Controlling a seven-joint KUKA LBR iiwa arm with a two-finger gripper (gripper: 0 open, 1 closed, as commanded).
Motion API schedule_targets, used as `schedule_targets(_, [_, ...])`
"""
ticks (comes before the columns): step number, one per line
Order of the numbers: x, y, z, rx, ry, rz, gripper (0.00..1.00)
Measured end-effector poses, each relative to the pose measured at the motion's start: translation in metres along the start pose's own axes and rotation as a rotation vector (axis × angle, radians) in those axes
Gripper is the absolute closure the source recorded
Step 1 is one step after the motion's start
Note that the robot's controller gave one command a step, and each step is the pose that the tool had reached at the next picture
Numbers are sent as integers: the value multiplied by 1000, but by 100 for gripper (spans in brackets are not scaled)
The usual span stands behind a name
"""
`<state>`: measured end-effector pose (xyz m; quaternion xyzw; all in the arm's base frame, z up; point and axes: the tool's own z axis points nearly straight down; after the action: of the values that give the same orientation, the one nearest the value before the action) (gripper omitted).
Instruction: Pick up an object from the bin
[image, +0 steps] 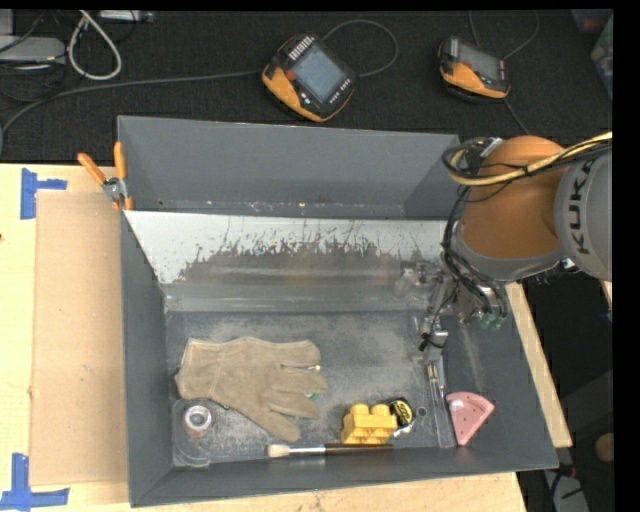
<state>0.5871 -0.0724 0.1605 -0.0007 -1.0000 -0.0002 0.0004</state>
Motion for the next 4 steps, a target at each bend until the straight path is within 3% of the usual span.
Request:
schedule_targets(1, [-18,13,18,-2,2,64,0])
schedule_targets(2, [1,34,33,-2,3,254,0])
schedule_targets(3, [-11,52,32,-3,0,215,0])
schedule_targets(4, [-6,95,-38,-2,1,-256,0])
